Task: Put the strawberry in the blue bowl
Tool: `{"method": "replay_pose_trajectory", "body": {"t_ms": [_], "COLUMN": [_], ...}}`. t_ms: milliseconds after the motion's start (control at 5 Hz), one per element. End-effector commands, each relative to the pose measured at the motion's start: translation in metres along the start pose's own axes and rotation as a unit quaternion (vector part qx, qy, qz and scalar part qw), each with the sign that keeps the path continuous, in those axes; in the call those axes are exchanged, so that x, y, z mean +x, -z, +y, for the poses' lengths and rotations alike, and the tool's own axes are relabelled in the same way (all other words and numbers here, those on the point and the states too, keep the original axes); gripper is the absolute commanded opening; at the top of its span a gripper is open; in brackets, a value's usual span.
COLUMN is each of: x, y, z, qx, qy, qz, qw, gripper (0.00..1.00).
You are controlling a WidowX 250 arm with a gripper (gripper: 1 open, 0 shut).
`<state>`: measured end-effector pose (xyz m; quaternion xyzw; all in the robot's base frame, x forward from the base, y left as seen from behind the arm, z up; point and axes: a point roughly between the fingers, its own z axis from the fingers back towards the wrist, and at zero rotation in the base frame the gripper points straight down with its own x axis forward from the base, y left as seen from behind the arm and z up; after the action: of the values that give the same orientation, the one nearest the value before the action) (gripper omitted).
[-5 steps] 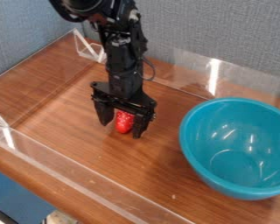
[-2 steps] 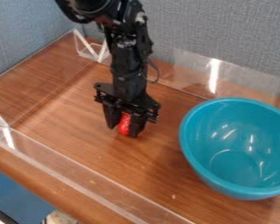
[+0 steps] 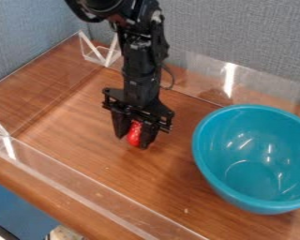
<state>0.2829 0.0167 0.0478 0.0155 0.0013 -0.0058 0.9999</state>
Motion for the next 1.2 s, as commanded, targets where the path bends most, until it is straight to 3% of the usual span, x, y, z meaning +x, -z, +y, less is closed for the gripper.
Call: {"method": "replay_pose_trajectory", "body": {"t_ms": [0,600,1000], "x": [0.012,0.03,0.042], "y": [-0.029,-0.042,-0.055], "z": [-0.003,-0.008,-0.027], "qx": [0.007,0.014,0.012], "qy": [0.005,0.017,0.044], "qz": [-0.043,-0.049,-0.059], "qw": [0.999,0.9986,0.9972], "gripper": [0.0,0.0,0.0]}}
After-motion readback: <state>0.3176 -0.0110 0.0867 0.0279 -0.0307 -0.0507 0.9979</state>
